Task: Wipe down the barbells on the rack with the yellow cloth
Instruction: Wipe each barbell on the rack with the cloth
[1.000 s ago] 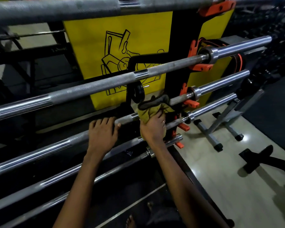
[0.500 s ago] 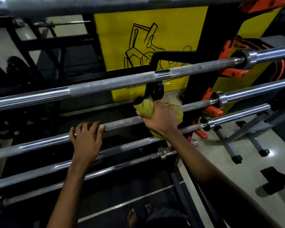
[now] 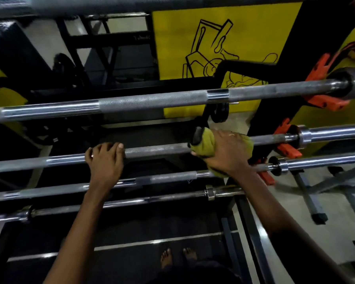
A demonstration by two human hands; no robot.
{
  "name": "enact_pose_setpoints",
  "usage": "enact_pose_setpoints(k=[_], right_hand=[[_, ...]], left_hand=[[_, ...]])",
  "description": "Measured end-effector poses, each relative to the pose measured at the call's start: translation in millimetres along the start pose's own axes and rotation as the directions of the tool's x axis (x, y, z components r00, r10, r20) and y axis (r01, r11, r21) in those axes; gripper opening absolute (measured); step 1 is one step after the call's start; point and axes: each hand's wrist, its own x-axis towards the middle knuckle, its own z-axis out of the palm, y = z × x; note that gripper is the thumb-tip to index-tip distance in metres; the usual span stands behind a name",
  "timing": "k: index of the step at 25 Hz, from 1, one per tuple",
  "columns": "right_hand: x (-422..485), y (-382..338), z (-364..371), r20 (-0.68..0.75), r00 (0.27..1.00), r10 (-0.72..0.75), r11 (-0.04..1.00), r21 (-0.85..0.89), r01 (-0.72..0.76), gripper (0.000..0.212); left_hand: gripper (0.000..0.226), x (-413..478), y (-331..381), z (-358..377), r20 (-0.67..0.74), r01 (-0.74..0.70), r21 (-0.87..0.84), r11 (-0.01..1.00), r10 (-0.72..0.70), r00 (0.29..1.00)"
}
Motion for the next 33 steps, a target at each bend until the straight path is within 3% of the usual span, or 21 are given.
enact_pose_setpoints(k=[5,9,11,14,16,17,19,21,23,25,26,27,29,33], right_hand=[[13,-104,18,0.024,0.997,-0.073,0.997,0.042,0.071,0.067],[0,-90,30,-0.1,0.95,-0.297,0.934,0.175,0.311,0.084],[-14,-65,43,-0.162,0.934,-0.318,0.902,0.253,0.351,0.091],[-26,-41,58,-0.31,0.948,-0.075,0.899,0.39,0.199,0.085],[-34,-41,68,-0.364,0.923,0.123,0.93,0.368,0.021,0.083],[-39,-47,72,-0.329,0.908,0.261,0.898,0.429,-0.102,0.088],[-48,-75,77,-0.108,0.823,0.558,0.634,0.695,-0.338,0.1],[-39,-97,76,-0.104,0.682,0.724,0.483,0.782,-0.393,0.101],[-21,-117,66,-0.125,0.504,0.855,0.344,0.863,-0.37,0.108],[2,-131,55,0.084,0.3,0.95,-0.008,0.97,-0.245,0.095],[10,-142,51,0.223,0.254,0.941,-0.194,0.972,-0.135,0.079],[14,-151,53,0.335,0.253,0.908,-0.345,0.939,-0.005,0.063],[14,-166,56,0.446,0.279,0.85,-0.47,0.883,0.021,0.06],[7,-177,43,0.439,0.35,0.828,-0.429,0.897,-0.109,0.044]], left_hand=[[0.049,3,2,0,0.023,0.042,-0.013,0.999,-0.041,0.999],[0.06,4,-5,-1,0.052,0.029,-0.024,0.999,-0.028,0.998],[0.06,6,-4,1,0.043,0.029,-0.026,0.999,-0.027,0.999],[0.058,5,-4,2,0.032,0.022,-0.022,1.0,-0.022,0.999],[0.057,5,-8,2,0.026,0.004,-0.04,0.999,-0.003,1.0],[0.055,5,-10,1,0.028,-0.011,-0.053,0.999,0.013,1.0],[0.052,4,-12,1,0.038,-0.054,-0.081,0.995,0.058,0.998],[0.051,3,-16,2,0.051,-0.115,-0.093,0.989,0.121,0.991],[0.053,0,-29,1,0.08,-0.187,-0.119,0.975,0.198,0.977],[0.057,-5,-43,-2,0.083,-0.278,-0.145,0.95,0.291,0.953],[0.058,-9,-49,-3,0.086,-0.32,-0.152,0.935,0.335,0.938],[0.058,-11,-55,-5,0.096,-0.347,-0.159,0.924,0.364,0.926],[0.054,-12,-66,-11,0.116,-0.338,-0.154,0.928,0.357,0.927],[0.053,2,-106,-22,0.091,-0.268,-0.09,0.959,0.276,0.957]])
